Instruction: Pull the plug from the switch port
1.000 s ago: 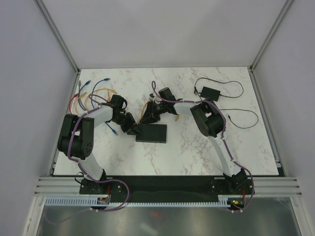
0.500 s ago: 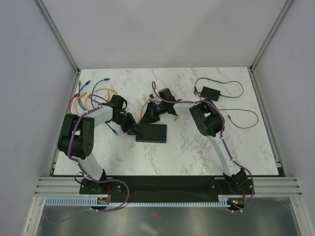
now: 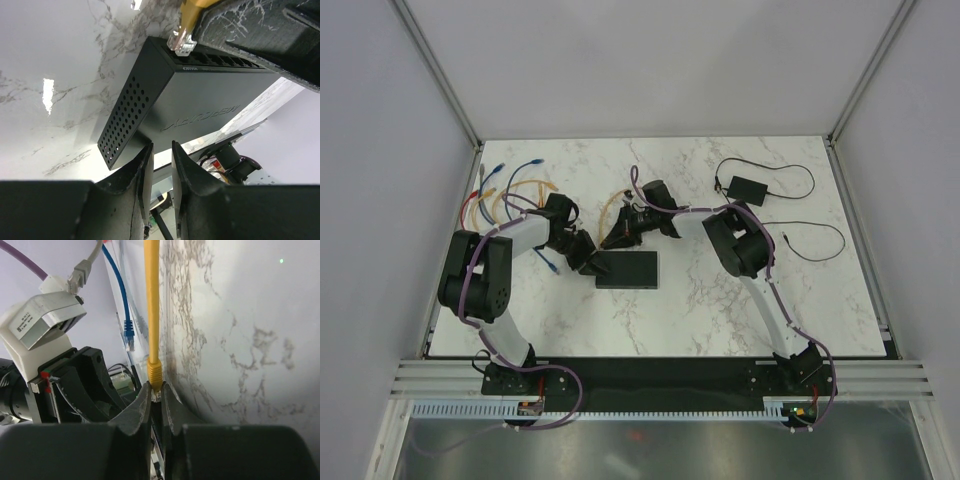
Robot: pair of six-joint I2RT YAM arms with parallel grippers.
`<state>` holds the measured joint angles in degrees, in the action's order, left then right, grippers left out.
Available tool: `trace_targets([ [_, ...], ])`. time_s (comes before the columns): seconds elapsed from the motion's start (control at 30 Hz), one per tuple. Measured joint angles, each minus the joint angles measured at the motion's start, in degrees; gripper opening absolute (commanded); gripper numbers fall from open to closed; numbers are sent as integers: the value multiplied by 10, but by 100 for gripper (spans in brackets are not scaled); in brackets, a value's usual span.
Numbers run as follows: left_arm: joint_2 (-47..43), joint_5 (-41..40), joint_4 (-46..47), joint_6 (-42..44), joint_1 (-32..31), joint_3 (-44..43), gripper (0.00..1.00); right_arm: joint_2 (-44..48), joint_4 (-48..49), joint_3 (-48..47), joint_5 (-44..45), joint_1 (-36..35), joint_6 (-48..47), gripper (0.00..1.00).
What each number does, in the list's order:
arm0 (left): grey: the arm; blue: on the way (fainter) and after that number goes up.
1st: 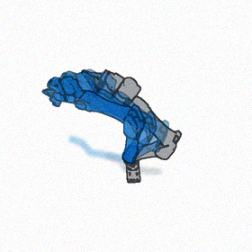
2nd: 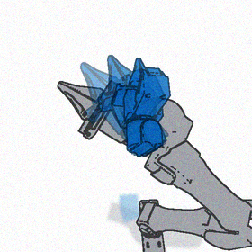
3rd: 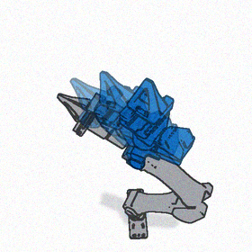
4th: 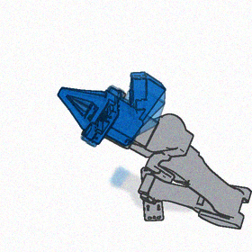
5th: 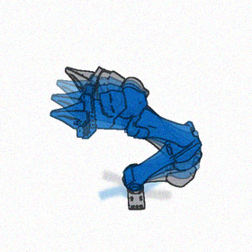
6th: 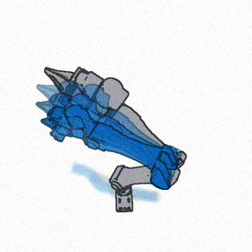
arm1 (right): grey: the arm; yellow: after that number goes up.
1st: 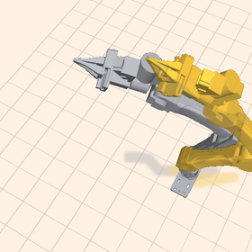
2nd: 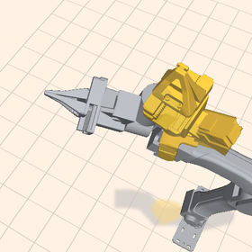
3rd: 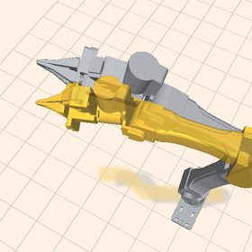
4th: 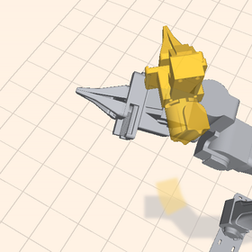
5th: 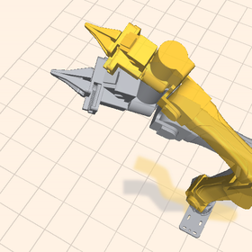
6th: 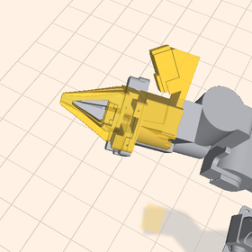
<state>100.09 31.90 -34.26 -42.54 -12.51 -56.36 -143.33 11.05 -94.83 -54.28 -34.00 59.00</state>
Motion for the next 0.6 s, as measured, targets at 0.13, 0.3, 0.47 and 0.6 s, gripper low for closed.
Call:
trace_targets([
  [0.13,0,2,0,0,0,0,30,0,80,28,16,0,49,0],
  [0.3,0,2,0,0,0,0,30,0,132,40,51,4,100,0],
  [0.47,0,2,0,0,0,0,29,0,132,38,79,20,102,0],
  [0.6,-4,1,-1,6,0,0,28,6,84,26,93,36,79,0],
])
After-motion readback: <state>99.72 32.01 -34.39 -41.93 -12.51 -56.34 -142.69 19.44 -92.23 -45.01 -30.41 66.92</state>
